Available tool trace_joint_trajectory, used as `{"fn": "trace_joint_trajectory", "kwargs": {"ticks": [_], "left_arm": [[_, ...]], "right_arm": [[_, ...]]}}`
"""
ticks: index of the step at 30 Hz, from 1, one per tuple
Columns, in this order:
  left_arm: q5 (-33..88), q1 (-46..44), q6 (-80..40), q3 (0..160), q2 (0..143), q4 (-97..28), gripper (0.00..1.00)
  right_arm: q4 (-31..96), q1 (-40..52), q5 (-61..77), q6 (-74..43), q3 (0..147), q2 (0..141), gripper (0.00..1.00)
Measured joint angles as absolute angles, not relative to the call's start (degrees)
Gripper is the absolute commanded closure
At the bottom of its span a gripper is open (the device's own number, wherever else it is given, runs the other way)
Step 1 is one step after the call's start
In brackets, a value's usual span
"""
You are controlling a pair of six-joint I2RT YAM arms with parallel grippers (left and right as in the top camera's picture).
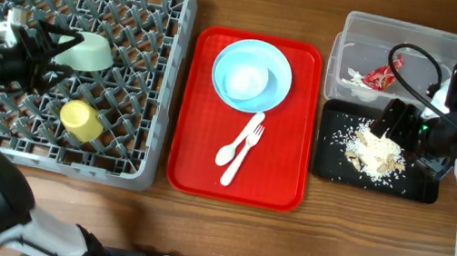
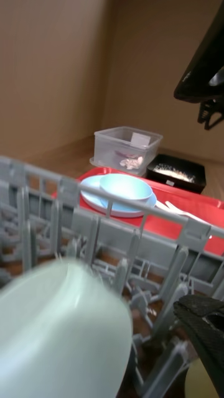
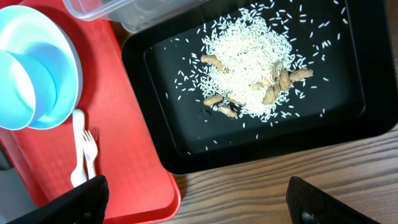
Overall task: Sort waste into correct bins and load items into the dishwasher rack
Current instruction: 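Grasp the mint-green cup and set it in the dish rack, then grasp the light-blue bowl on the plate with the left gripper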
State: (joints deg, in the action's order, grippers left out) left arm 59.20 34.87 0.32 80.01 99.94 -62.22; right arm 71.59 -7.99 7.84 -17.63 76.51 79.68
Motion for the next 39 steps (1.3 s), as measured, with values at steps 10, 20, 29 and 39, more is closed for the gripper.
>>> {"fn": "trace_joint_trajectory", "kwargs": {"ticks": [10, 20, 29, 39], "left_arm": [[41.5, 15.8, -1.5, 80.0, 85.7, -57.6, 0.0], [20.1, -13.3, -4.3, 80.0, 86.2, -41.8, 0.0], [10.8, -28.4, -4.4, 80.0, 97.7, -28.0, 0.0], [9.7, -32.1, -4.6, 80.1, 113.4, -22.2, 0.09]], "right_arm": [[71.7, -8.0, 7.8, -17.4, 76.5, 79.7, 0.0], [71.9, -8.0, 7.6, -16.1, 76.5, 79.7, 0.0], [72.0, -8.0, 7.6, -16.1, 76.5, 79.7, 0.0], [72.1, -8.0, 7.6, -16.1, 76.5, 79.6, 0.0]]}}
